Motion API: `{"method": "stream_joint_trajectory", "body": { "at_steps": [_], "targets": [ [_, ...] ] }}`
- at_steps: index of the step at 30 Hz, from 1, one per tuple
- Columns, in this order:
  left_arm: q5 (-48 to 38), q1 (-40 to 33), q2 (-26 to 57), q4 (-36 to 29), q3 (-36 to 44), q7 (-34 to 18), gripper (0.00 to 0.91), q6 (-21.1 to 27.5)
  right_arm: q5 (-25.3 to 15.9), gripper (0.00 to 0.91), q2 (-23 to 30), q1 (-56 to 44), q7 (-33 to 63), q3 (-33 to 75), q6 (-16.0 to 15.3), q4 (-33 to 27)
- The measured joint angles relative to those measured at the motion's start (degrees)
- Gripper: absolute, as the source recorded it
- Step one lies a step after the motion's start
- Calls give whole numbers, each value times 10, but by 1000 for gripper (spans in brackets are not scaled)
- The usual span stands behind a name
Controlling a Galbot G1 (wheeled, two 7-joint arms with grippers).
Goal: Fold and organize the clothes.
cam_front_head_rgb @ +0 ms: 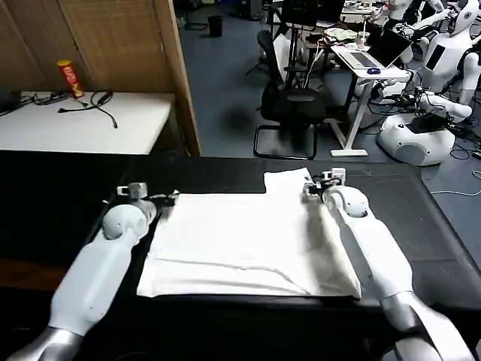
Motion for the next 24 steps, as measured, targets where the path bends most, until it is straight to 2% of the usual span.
{"method": "stream_joint_trajectory", "body": {
  "at_steps": [5,10,16,24],
  "targets": [
    [1,5,6,-11,-6,-1,0,-5,-4,0,-19,-18,-17,10,39,41],
    [-7,24,21,-48,-18,-11,0,-9,18,0,-57,-60,-23,27,38,122],
    [-18,77,44,-144,-38,-23,0,-8,24,0,-119,-151,-20,58,16,248],
    [-18,189,90,-259,-71,-32,0,-4,34,0,-194,-289,-4,97,-48,399]
  ]
}}
